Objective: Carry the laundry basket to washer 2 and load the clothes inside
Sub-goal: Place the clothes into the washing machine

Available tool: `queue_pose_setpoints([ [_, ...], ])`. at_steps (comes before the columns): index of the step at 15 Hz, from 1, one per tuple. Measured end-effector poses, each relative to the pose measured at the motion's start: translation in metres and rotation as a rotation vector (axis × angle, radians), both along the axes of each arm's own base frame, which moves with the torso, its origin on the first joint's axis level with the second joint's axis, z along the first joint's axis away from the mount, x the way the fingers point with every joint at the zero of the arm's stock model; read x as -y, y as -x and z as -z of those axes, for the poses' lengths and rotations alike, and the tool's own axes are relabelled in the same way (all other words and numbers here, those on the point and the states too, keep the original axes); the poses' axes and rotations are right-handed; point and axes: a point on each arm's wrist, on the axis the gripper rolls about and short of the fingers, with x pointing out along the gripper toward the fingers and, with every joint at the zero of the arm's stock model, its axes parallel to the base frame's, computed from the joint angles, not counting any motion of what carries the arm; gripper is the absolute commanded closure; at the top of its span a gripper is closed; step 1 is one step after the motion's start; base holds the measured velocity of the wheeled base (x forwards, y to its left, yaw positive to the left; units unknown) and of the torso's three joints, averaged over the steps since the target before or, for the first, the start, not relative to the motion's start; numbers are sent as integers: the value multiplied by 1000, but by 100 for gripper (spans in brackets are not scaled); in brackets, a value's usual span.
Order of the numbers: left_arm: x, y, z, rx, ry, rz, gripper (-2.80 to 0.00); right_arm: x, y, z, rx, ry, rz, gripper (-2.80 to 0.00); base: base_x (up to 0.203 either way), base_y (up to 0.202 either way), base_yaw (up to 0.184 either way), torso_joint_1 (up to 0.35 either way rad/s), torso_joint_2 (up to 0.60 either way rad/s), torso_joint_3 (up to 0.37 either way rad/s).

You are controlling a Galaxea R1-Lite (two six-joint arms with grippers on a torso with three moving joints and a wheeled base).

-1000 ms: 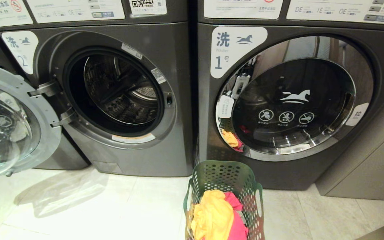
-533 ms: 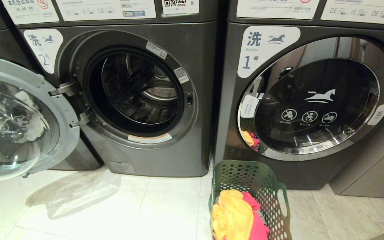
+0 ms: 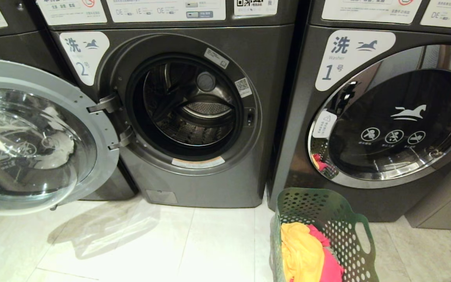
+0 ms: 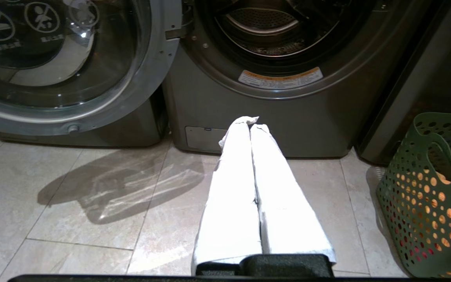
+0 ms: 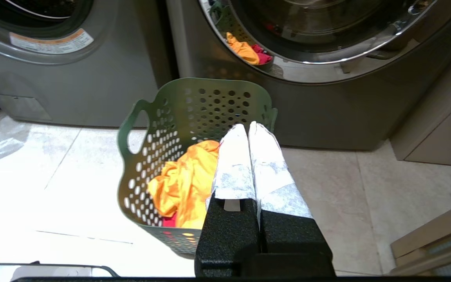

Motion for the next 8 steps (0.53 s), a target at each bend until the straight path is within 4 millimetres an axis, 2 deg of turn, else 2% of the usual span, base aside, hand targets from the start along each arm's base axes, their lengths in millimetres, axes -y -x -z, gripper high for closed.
queue_pose_setpoints([
  [8,0,0,0,1,1,0,0,0,0,0,0,0,0,0,0,194,-2,1,2,2],
])
